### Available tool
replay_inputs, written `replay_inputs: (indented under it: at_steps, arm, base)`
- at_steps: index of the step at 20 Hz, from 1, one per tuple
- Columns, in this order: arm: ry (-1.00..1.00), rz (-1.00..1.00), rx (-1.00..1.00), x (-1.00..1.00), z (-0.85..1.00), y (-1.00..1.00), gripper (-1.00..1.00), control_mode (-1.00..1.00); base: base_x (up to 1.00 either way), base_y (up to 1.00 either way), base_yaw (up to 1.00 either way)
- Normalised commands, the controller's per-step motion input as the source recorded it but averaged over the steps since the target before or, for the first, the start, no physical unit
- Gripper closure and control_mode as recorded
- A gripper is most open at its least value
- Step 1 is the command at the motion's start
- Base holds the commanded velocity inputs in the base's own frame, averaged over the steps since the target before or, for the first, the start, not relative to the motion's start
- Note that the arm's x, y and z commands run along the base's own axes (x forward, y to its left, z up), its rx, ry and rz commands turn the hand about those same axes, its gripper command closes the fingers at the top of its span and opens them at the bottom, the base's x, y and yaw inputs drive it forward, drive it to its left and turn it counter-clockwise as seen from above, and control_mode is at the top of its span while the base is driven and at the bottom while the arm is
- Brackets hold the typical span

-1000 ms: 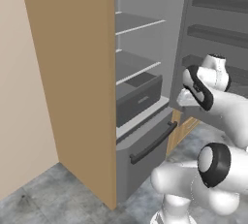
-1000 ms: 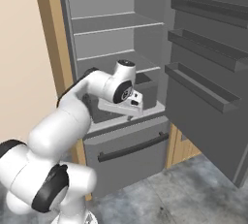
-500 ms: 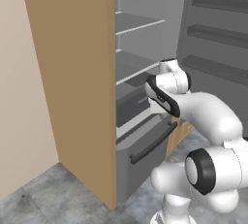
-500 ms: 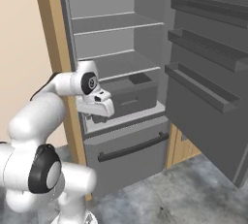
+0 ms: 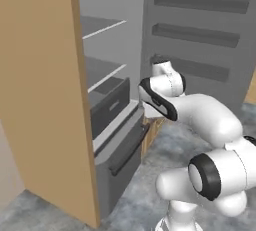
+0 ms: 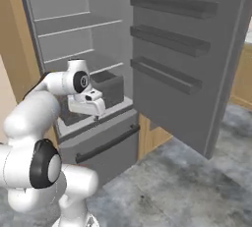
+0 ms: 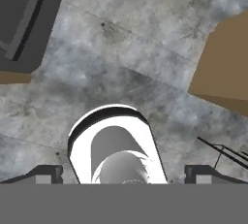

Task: Place one of the steaks on the plate and the other in the bowl. Then place the bowl in the fridge.

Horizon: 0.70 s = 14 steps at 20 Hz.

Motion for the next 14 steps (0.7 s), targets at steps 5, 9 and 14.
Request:
replay_inputs:
  at_steps: [5, 9, 14]
  arm:
    - [0.00, 0.00, 0.00, 0.00, 0.00, 0.00, -1.00, 1.00]
    - [0.00, 0.00, 0.00, 0.00, 0.00, 0.00, -1.00, 1.00]
    - [0.00, 0.00, 0.00, 0.00, 0.00, 0.00, -1.00, 1.00]
  base:
    - [0.00, -0.34, -0.72]
    - [-0.39, 0.06, -0.71]
    - [-0.85, 0.06, -0.64]
